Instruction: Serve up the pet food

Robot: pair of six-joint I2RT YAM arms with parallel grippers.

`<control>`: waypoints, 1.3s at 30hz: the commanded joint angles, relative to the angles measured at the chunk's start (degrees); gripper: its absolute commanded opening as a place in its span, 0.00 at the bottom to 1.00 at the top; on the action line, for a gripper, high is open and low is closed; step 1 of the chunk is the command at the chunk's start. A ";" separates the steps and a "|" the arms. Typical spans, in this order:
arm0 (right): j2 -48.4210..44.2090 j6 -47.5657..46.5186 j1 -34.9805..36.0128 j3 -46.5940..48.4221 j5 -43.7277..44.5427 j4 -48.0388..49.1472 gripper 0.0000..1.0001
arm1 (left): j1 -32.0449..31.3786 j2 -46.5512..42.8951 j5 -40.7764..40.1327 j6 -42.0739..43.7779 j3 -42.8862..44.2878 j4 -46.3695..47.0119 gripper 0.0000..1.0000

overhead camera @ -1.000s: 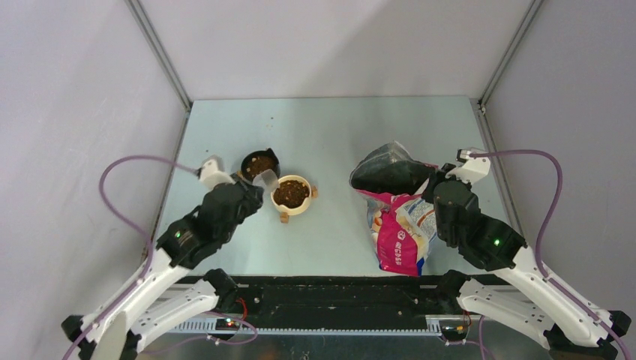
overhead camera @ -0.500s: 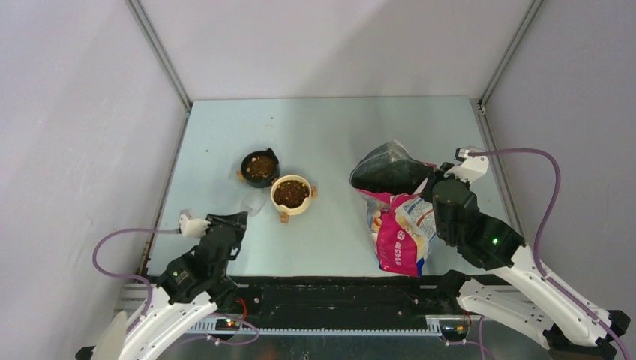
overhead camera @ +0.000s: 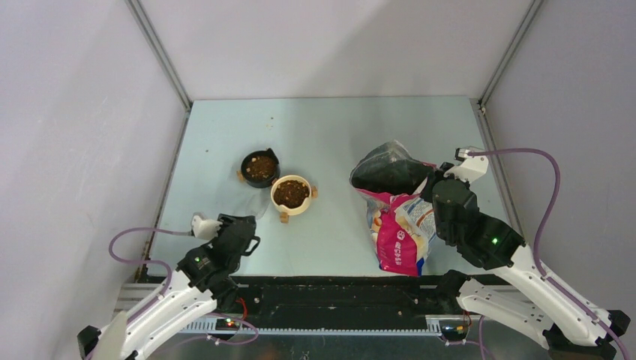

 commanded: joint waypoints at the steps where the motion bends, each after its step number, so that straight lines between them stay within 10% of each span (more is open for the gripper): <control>1: 0.77 1.38 -0.52 0.25 0.04 1.93 0.00 | 0.29 -2.03 0.57 -4.81 -4.51 1.08 0.54; 10: 0.85 1.71 -0.49 0.27 0.20 1.70 0.00 | 0.23 -5.71 1.15 -6.86 -3.49 -4.74 0.97; 27: -0.79 1.60 -0.47 0.27 0.00 1.37 0.00 | 0.27 -1.95 -5.81 -2.05 23.36 -29.29 0.99; 31: -0.45 1.11 -0.49 0.27 -0.58 1.74 0.00 | 0.30 -2.44 -4.94 16.64 25.70 -16.71 0.99; 34: -0.09 0.53 -0.47 0.27 -1.37 1.97 0.00 | 0.27 -0.11 11.02 39.49 25.48 7.66 0.99; 39: -0.58 0.27 -0.46 0.27 -4.44 2.42 0.00 | 0.29 14.95 27.82 52.05 37.36 17.70 0.99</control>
